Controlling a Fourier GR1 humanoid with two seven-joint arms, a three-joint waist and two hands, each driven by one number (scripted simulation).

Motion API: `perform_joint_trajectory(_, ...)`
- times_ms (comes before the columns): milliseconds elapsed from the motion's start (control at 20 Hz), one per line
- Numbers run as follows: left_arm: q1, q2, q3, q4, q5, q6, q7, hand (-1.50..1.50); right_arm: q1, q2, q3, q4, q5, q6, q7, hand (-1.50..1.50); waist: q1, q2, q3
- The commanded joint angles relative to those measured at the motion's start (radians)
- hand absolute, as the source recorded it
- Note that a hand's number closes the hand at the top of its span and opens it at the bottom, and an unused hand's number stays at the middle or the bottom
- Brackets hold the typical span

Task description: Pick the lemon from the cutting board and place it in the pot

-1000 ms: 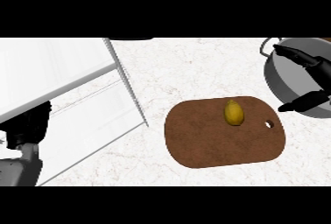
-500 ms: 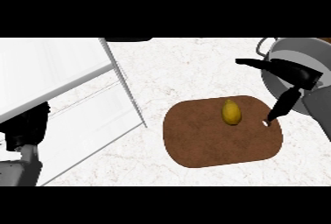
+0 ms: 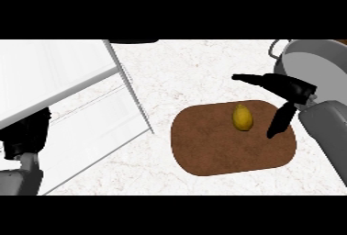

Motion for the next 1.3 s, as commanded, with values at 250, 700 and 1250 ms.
perform_joint_trajectory(250,-0.115,-0.021,-0.010,-0.005,-0.020,-0.011,0.039,0.00,0.058,0.065,0.029,-0.063,0.112,-0.035,0.142,-1.50,-0.011,-0.001,0.006)
perform_joint_trajectory(700,-0.016,-0.051,-0.008,-0.100,-0.010,-0.049,0.018,0.00,0.081,0.106,0.011,0.058,0.194,-0.119,0.023,-1.50,0.007,0.001,0.007)
perform_joint_trajectory(1250,-0.017,-0.076,0.000,-0.101,-0.026,-0.061,0.029,0.00,-0.016,0.145,-0.036,0.286,0.289,-0.180,-0.027,-1.50,0.017,0.004,0.007)
